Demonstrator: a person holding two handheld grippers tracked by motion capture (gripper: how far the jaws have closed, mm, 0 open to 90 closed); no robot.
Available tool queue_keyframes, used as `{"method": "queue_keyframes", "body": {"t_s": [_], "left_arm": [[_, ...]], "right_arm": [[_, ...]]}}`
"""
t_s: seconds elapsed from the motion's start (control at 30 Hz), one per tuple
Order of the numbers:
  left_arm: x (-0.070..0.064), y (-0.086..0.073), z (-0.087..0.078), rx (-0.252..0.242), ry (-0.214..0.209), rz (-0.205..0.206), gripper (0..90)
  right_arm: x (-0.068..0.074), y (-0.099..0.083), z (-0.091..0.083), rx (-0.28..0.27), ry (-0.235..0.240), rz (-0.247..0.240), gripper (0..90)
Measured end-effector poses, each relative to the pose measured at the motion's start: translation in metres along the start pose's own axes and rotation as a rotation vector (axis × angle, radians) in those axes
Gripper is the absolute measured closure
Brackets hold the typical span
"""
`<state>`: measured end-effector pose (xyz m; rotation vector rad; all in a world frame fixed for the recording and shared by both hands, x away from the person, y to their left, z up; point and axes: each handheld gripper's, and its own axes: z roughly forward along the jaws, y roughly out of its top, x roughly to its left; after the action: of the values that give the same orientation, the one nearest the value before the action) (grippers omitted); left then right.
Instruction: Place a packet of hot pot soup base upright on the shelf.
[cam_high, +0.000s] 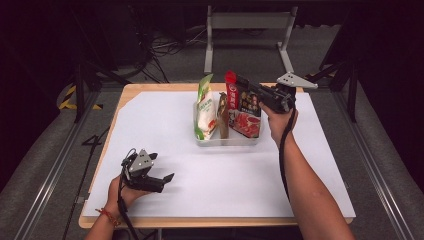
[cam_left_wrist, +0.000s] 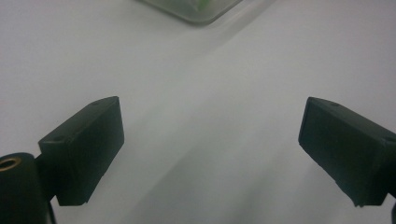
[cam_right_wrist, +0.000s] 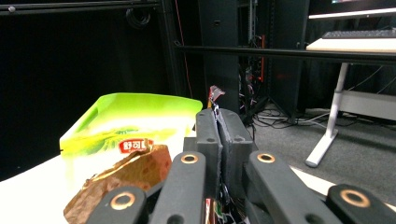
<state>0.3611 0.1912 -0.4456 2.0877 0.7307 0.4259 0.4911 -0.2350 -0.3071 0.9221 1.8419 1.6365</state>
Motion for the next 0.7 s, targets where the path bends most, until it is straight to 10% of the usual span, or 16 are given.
{"method": "queue_keyframes", "body": {"t_s": [0.7], "left_arm": [[0.000, 0.001, 0.004, 0.018, 0.005, 0.002, 7.3]], "right_arm": [[-0.004, -0.014, -0.018, 0.040, -0.026, -0.018, 85.5]]}}
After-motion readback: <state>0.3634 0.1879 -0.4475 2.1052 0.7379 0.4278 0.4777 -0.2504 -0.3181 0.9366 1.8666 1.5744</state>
